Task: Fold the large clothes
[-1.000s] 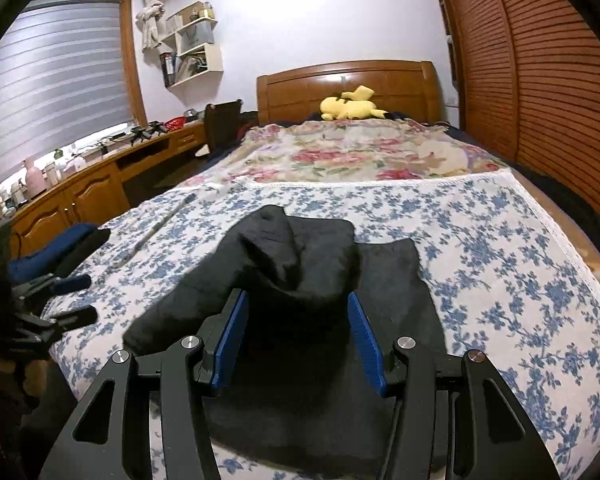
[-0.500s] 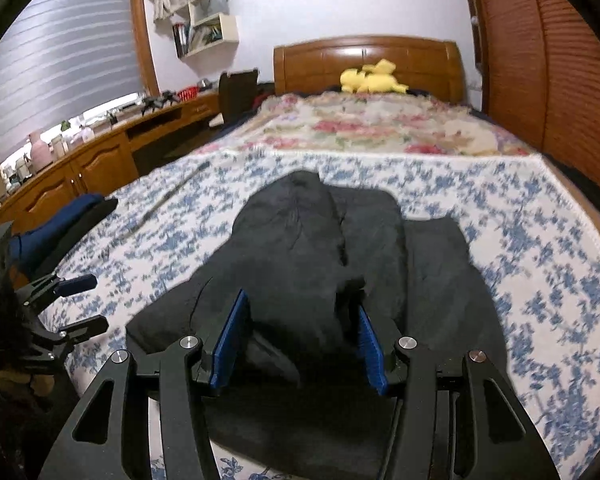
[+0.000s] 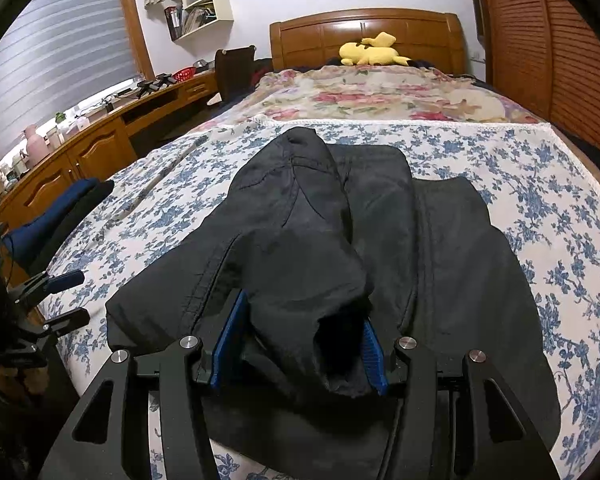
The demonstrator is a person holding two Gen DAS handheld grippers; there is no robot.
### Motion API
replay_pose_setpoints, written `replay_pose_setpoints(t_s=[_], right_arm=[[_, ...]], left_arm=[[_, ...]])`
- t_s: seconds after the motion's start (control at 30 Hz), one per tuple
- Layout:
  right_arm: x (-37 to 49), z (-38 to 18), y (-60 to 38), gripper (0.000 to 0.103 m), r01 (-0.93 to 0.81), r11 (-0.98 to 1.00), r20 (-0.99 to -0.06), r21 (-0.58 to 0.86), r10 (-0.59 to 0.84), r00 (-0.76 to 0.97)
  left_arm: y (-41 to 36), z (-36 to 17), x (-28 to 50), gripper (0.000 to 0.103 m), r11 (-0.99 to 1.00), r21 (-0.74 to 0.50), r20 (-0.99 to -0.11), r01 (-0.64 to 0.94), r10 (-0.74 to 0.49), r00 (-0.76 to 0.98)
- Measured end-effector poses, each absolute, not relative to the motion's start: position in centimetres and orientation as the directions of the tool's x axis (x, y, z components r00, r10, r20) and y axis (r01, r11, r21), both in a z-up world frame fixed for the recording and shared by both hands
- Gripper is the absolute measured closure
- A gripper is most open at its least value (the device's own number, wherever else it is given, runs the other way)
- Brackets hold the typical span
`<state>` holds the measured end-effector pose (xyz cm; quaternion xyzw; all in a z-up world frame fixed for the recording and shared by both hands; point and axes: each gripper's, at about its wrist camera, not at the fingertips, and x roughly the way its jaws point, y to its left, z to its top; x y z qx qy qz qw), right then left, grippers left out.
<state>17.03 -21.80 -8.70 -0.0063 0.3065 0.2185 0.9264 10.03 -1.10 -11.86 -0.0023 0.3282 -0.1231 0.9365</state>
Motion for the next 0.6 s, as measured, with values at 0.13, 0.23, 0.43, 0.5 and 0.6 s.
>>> replay_pose_setpoints(t_s=[0.13,0.23,0.43,0.5,0.6], right_arm=[[16.5,-8.9,-21.0,0.092,-0.437,0.894,-0.576,0.103,0.411,0.707],[15.9,-8.2,-20.6,0.097,-0.441,0.896,-0.552,0.053,0.394,0.735],[13.5,-4.9,-20.9,0.098,-0.455,0.890,-0.463,0.013,0.409,0.786],[12.1,-3.3,-21.3,0.099,-0.455,0.890,-0.434,-0.019,0.403,0.806],[10.2,-0.8,-22.6,0.099,-0.434,0.898,-0.387,-0.069,0.376,0.842]], left_arm=[[-0.8,-11.5,9.9,0.022,0.972,-0.081,-0.614,0.221,-0.223,0.757],[-0.3,-10.7,9.6,0.022,0.968,-0.104,-0.597,0.226,-0.243,0.765],[0.5,-9.4,8.9,0.022,0.965,-0.126,-0.573,0.229,-0.259,0.778],[0.8,-9.0,8.7,0.022,0.964,-0.129,-0.566,0.230,-0.262,0.782],[1.0,-8.5,8.5,0.022,0.965,-0.130,-0.559,0.229,-0.262,0.787]])
